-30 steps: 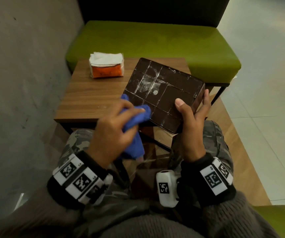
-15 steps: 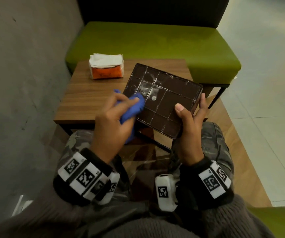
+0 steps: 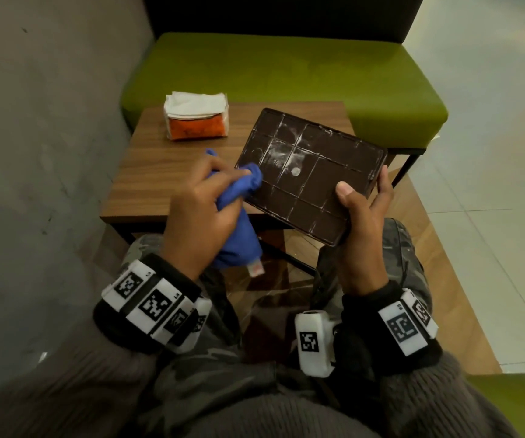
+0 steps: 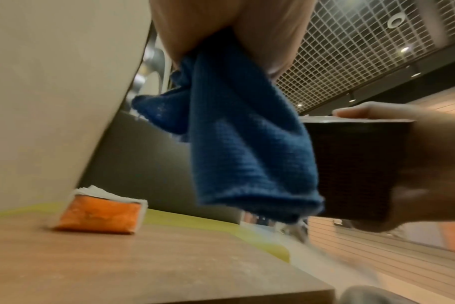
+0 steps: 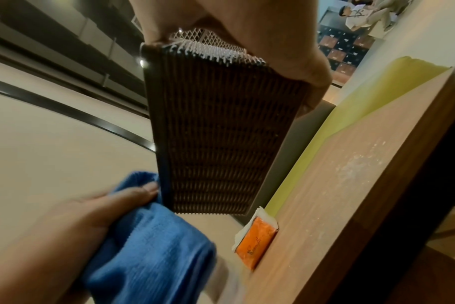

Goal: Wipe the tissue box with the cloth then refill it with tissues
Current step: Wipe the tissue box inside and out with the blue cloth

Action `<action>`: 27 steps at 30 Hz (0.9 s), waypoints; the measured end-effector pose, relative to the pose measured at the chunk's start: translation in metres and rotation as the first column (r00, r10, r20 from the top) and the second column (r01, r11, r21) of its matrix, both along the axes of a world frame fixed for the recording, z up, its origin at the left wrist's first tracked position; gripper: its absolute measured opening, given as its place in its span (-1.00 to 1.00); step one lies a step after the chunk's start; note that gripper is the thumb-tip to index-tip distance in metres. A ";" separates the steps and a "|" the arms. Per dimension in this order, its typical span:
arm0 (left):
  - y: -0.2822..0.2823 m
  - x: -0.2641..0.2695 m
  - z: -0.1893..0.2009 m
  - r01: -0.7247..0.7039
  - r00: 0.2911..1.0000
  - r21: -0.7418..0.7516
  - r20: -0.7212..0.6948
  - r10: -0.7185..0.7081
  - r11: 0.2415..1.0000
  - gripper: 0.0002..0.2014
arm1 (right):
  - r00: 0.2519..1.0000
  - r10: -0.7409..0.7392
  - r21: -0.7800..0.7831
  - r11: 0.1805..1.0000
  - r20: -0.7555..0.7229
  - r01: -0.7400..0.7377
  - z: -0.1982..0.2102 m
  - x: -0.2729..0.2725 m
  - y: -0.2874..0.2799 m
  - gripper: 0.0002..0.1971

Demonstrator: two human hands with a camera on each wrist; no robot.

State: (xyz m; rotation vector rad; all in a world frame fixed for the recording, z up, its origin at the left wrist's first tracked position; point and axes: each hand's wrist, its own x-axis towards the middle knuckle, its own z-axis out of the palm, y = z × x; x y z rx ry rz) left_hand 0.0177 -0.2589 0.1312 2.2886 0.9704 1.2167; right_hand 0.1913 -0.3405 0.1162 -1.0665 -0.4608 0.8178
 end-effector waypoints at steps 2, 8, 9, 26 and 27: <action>0.005 0.000 0.001 -0.074 0.996 0.005 0.050 0.074 0.997 -0.77 | 1.000 0.001 0.009 1.000 -0.004 -0.001 0.001 0.001 0.002 -0.04; -0.021 0.008 -0.003 0.168 0.983 0.132 -0.101 -0.156 0.977 -0.65 | 1.000 0.005 0.009 1.000 -0.012 -0.005 0.004 0.005 0.005 -0.06; -0.012 0.007 -0.002 0.134 0.990 0.115 -0.064 -0.128 0.984 -0.66 | 1.000 0.005 0.002 1.000 -0.011 -0.005 0.004 0.005 0.004 -0.04; 0.005 0.008 -0.006 -0.191 0.978 -0.101 0.062 0.198 0.976 -0.77 | 0.999 0.049 0.006 0.999 -0.001 -0.049 -0.003 0.014 0.000 -0.06; 0.012 0.002 -0.008 -0.253 0.960 -0.202 0.070 0.272 0.946 -0.78 | 0.997 0.071 0.016 0.997 0.011 -0.071 -0.003 0.018 -0.002 -0.09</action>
